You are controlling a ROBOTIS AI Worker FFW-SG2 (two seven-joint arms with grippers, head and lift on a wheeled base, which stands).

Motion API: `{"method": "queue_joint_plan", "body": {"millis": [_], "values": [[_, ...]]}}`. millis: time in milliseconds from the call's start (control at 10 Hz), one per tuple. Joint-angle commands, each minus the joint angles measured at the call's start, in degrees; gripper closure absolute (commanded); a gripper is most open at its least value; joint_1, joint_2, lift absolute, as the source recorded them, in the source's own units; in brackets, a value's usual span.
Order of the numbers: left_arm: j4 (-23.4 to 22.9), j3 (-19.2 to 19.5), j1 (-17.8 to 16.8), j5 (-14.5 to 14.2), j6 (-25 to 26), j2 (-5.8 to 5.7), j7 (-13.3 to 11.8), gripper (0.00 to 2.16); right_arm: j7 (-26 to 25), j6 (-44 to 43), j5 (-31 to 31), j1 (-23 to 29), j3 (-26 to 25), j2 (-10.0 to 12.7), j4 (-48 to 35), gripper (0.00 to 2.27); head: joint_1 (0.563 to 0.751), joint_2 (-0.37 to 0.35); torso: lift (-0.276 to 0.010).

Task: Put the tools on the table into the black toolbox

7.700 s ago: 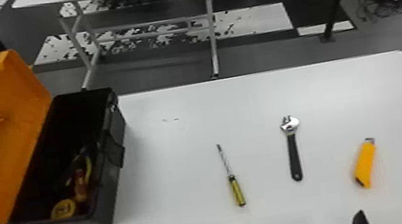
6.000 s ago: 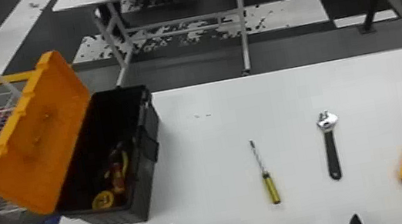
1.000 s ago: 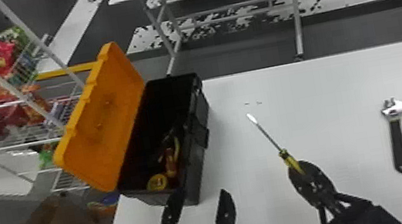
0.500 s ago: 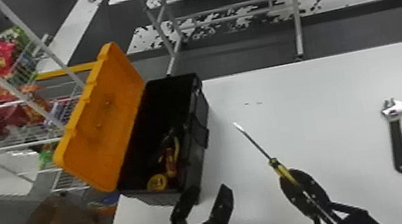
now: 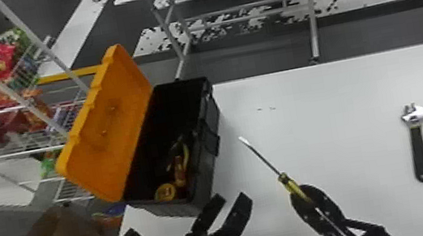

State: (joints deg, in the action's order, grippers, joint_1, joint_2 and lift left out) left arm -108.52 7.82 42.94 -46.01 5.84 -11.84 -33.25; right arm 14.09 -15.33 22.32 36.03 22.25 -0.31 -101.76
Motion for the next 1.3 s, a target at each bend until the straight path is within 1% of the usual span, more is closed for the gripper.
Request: {"method": "queue_joint_plan", "body": {"millis": [0,100,200,500,800,1000,1200], "values": [[-2.1,0.6,0.7,-2.7,5.5,0.42,-1.3,0.1,0.3,-0.4,0.0,0.0,-0.4,0.0,0.5,2.24,0.695,0.35,-0.075],[-3.1,0.6,0.9,-3.1,7.7,0.5,-1.9,0.1,0.4,-0.9,0.0,0.0,-0.4,0.0,0.6,2.24,0.695,0.35,-0.075],[-3.7,0.1,0.8,-3.2,8.5,0.68,-2.1,0.1,0.5,-1.1,0.0,0.1,-0.3,0.0,0.6,2.24,0.695,0.35,-0.075],[-5.4,-1.2,0.6,-3.4,8.5,0.94,-2.8,0.1,1.9,-1.2,0.0,0.3,0.4,0.0,1.0,2.24,0.695,0.35,-0.075],[-6.7,-1.8,0.5,-4.3,13.5,0.94,-3.1,0.09,2.0,-1.1,0.4,0.3,1.4,0.0,1.2,2.24,0.695,0.35,-0.075],[-6.6,-2.1,0.2,-4.0,13.8,0.94,-4.2,0.17,2.0,-1.1,0.7,0.3,2.2,0.0,1.2,2.24,0.695,0.35,-0.075],[-6.7,-2.1,0.1,-4.1,13.8,0.85,-4.3,0.19,2.0,-0.9,1.4,0.3,2.9,0.0,1.3,2.24,0.695,0.35,-0.075]]}}
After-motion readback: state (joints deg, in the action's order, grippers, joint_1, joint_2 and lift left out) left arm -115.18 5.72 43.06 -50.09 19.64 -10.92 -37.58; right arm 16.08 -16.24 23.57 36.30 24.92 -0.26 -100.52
